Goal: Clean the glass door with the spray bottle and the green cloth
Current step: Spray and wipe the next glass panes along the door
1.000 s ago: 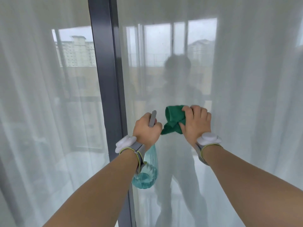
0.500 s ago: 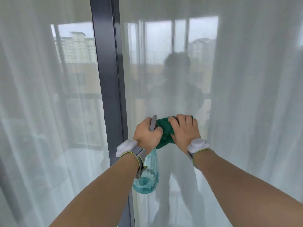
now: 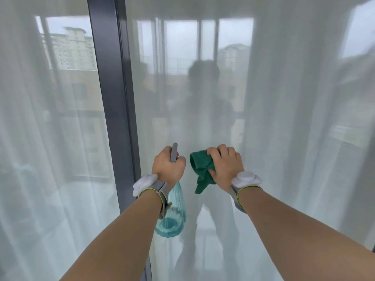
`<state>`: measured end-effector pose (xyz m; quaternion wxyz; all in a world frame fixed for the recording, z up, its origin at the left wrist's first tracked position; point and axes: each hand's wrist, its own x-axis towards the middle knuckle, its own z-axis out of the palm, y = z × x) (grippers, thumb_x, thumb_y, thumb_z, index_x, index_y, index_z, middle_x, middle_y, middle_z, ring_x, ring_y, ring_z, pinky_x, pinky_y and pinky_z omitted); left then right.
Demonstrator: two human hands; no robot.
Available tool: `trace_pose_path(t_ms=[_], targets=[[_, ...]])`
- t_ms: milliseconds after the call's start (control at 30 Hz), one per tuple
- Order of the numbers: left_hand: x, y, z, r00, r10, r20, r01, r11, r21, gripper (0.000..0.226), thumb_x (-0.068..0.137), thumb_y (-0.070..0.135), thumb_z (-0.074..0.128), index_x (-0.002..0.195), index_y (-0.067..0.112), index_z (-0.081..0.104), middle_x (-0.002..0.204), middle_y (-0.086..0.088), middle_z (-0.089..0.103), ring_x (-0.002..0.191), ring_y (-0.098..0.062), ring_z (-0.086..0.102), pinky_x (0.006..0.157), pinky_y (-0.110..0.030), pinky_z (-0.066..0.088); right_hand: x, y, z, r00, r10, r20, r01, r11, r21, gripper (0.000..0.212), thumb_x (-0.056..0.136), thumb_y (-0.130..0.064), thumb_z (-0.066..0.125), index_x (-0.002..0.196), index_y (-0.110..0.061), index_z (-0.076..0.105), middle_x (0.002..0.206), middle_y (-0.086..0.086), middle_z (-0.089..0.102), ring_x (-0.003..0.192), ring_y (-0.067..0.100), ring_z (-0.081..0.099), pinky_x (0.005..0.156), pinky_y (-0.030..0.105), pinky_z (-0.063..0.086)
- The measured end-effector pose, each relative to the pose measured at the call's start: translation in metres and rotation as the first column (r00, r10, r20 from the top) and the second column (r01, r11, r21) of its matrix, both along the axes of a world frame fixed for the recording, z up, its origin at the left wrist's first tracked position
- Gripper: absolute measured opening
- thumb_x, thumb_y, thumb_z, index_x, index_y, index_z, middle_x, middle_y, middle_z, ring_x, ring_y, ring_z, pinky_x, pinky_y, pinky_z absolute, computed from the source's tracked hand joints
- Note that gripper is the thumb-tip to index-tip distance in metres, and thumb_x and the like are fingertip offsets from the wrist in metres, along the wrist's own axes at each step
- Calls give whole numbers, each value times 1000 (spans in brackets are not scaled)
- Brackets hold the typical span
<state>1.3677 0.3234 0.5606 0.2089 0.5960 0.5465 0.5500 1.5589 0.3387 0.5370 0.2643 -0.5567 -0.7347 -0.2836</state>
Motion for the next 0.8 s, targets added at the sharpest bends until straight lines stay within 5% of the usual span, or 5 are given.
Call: trace_pose_path(t_ms=[433, 600, 800], targets=[[119, -30, 38, 987, -155, -47, 153, 988, -29, 14, 84, 16, 57, 72, 15, 50, 68, 0, 50, 60, -20, 42, 57, -27, 35, 118, -31, 3, 983, 142, 120, -130, 986, -103, 47, 69, -33, 67, 112, -29, 49, 99, -4, 46, 85, 20, 44, 71, 30, 32], [169, -35, 35, 981, -191, -16, 188, 975, -119, 17, 62, 27, 50, 69, 12, 52, 67, -5, 52, 62, -24, 42, 62, -33, 34, 148, -32, -12, 988, 124, 91, -122, 992, -31, 49, 62, -31, 69, 108, -28, 51, 95, -3, 47, 81, 22, 45, 68, 30, 31], [194, -40, 33, 987, -119, -110, 109, 989, -95, 16, 66, 28, 47, 66, 12, 43, 61, -1, 43, 60, -25, 35, 59, -33, 32, 155, -24, -29, 977, 192, 88, -197, 979, 51, 49, 61, -27, 69, 106, -26, 50, 93, -3, 49, 79, 23, 46, 67, 32, 37]])
